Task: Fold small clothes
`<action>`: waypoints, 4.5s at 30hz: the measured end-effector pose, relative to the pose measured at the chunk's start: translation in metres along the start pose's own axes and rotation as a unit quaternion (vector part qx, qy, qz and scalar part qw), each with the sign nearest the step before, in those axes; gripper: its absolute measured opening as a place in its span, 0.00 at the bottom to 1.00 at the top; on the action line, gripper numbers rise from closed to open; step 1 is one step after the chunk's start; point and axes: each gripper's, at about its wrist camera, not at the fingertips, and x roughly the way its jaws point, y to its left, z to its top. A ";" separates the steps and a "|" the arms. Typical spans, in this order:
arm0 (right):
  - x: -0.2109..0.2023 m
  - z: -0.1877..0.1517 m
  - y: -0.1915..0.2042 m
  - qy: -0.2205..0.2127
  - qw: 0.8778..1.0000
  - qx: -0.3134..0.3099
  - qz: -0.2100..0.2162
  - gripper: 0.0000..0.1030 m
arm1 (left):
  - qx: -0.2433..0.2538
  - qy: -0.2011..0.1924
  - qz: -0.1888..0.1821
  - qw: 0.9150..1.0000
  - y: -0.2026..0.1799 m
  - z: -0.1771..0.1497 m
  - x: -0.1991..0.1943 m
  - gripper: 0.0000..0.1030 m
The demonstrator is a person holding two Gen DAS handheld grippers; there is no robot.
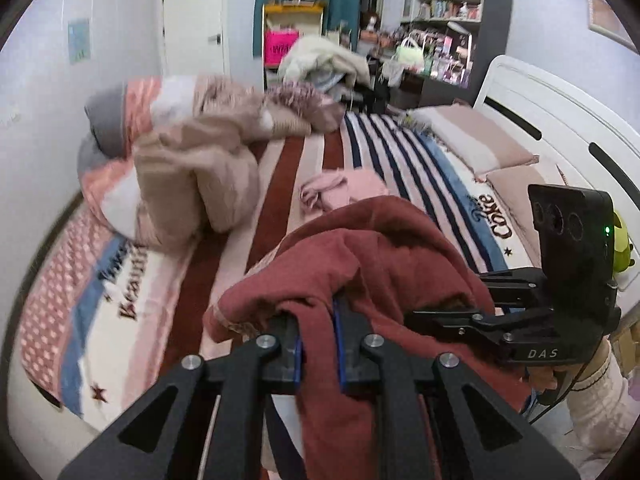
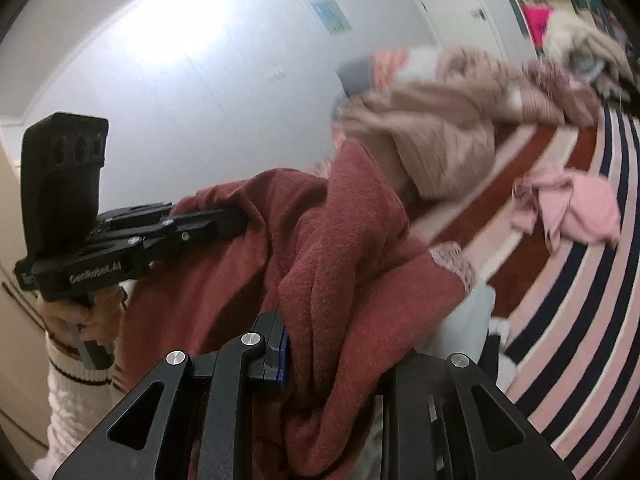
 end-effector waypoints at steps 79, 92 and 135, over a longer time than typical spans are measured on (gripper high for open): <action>-0.318 -0.291 0.033 -0.222 0.901 -0.083 -0.362 1.00 | -0.036 -0.327 0.109 0.938 -0.286 -0.194 -0.051 0.99; -0.343 -0.308 0.030 -0.254 0.879 -0.087 -0.395 1.00 | -0.012 -0.319 0.108 0.942 -0.330 -0.200 -0.043 0.99; -0.371 -0.326 0.044 -0.270 0.869 -0.071 -0.408 1.00 | 0.008 -0.321 0.095 0.942 -0.371 -0.200 -0.044 0.99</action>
